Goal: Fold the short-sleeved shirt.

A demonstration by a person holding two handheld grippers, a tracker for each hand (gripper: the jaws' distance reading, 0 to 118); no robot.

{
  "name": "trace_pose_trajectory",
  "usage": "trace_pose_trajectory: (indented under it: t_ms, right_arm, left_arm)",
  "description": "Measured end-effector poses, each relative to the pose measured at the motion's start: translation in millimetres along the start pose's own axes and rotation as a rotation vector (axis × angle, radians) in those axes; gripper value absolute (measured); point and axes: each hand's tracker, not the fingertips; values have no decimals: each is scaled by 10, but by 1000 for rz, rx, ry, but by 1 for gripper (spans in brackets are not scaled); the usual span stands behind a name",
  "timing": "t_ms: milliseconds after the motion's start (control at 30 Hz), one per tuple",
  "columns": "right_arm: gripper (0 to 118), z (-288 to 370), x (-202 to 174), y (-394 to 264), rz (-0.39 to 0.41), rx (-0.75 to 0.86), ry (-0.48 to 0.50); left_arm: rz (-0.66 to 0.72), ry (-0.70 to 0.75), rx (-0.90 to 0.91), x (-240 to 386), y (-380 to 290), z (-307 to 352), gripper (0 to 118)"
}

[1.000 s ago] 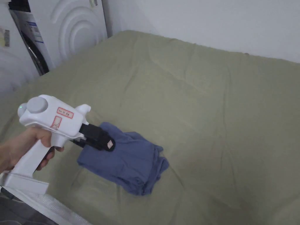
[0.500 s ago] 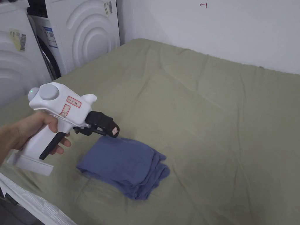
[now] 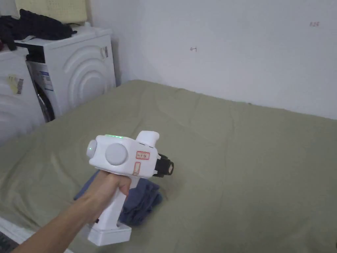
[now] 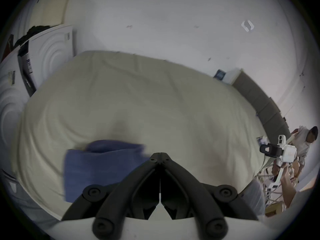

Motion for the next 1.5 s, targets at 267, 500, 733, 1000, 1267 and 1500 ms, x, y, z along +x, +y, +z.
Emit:
trace_pose_trajectory:
  t_ms: [267,500,733,1000,1267,1500]
  right_arm:
    - [2,485,-227,365,255,300,-346]
    - [2,768,-346,445,242,367,-364]
    - [3,817,-360,442,233,389,-360]
    - [3,820,-345,493,210,401,-355]
    - [3,813,-364,477,237,395,-351]
    - [118,805,-395,471,231,497,-377]
  left_arm:
    - [-152,136,434,1922,-261,128,0]
    - [-207,225,502,2395,-181,222,0]
    - [-232,241,514,2370,-112,386,0]
    - [-305,259,511,2462,-123,427,0]
    - [-272,299,513,2363,-124,408,0]
    - [-264,362,507,2306,-107,355,118]
